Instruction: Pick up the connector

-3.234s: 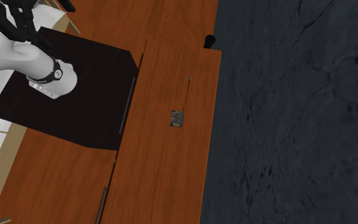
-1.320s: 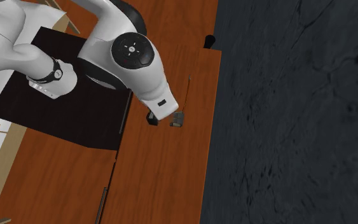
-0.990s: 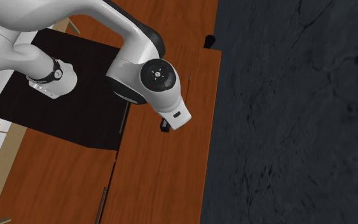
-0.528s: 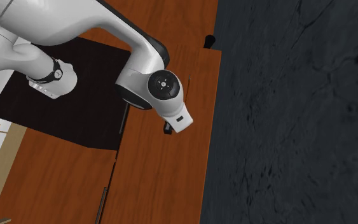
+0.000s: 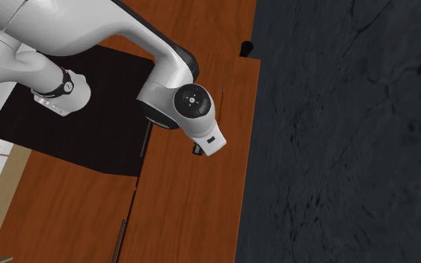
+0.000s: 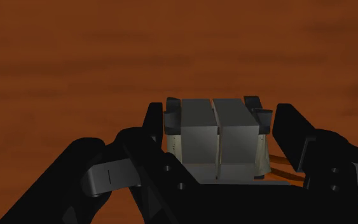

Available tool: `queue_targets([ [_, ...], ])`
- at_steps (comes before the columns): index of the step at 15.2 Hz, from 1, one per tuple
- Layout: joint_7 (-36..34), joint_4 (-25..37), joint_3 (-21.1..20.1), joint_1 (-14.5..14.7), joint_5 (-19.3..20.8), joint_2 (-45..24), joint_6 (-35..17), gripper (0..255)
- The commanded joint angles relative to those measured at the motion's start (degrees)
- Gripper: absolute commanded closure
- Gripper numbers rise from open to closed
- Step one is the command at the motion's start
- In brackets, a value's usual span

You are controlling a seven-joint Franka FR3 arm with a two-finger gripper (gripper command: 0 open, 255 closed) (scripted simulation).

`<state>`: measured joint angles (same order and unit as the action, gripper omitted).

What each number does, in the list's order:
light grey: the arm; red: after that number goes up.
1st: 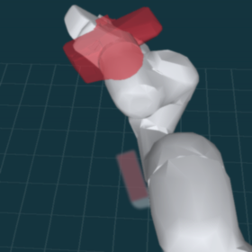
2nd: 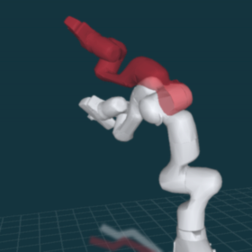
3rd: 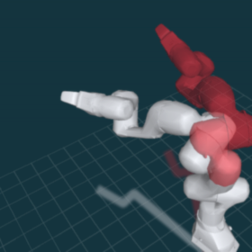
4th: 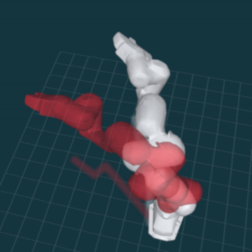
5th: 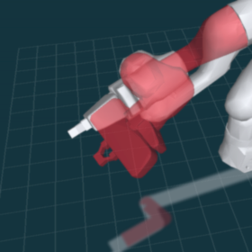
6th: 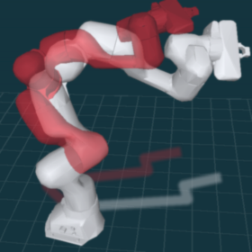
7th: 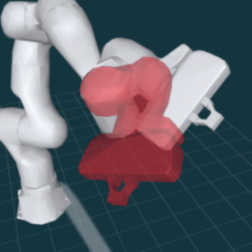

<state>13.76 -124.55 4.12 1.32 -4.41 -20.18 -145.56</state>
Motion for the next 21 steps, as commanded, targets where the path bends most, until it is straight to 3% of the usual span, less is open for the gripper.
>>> queue_targets([
  [1, 0.0, -0.05, 0.0, 0.0, 0.0, -0.04, 0.01, 255],
  [5, 0.0, 0.03, -0.01, 0.0, -0.01, -0.13, 0.01, 255],
  [21, -1.19, 1.5, 0.64, 0.43, 1.51, 8.54, 10.1, 255],
])
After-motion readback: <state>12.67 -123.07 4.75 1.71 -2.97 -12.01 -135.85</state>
